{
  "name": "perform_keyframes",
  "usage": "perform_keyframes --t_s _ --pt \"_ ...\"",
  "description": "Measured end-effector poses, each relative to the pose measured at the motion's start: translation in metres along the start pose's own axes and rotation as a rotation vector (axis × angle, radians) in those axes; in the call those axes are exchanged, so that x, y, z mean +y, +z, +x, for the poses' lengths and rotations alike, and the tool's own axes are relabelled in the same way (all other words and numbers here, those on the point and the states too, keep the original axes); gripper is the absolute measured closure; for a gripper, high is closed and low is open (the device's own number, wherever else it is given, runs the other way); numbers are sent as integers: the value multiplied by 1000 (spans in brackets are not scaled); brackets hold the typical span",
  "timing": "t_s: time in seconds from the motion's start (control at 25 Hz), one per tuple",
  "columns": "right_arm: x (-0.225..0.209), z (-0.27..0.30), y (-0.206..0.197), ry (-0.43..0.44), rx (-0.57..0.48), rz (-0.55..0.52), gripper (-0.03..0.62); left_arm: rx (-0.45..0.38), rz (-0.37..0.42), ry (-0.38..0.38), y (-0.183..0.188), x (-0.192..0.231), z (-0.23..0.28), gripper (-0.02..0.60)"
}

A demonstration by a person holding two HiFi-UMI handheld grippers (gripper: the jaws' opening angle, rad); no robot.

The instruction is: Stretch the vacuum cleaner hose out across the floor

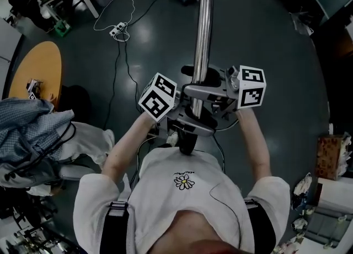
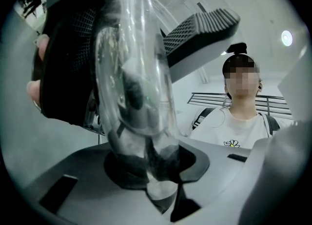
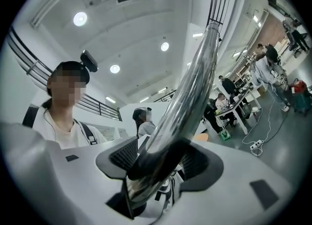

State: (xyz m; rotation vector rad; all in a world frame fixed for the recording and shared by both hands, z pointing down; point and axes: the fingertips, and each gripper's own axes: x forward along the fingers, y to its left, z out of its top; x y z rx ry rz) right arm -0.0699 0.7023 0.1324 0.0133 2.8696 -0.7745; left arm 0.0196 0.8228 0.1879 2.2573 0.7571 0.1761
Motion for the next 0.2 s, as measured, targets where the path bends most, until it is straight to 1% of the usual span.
perform_keyframes --t_s 0.2 --pt "-1 -1 -5 -9 11 10 321 -39 -24 8 -1 2 2 465"
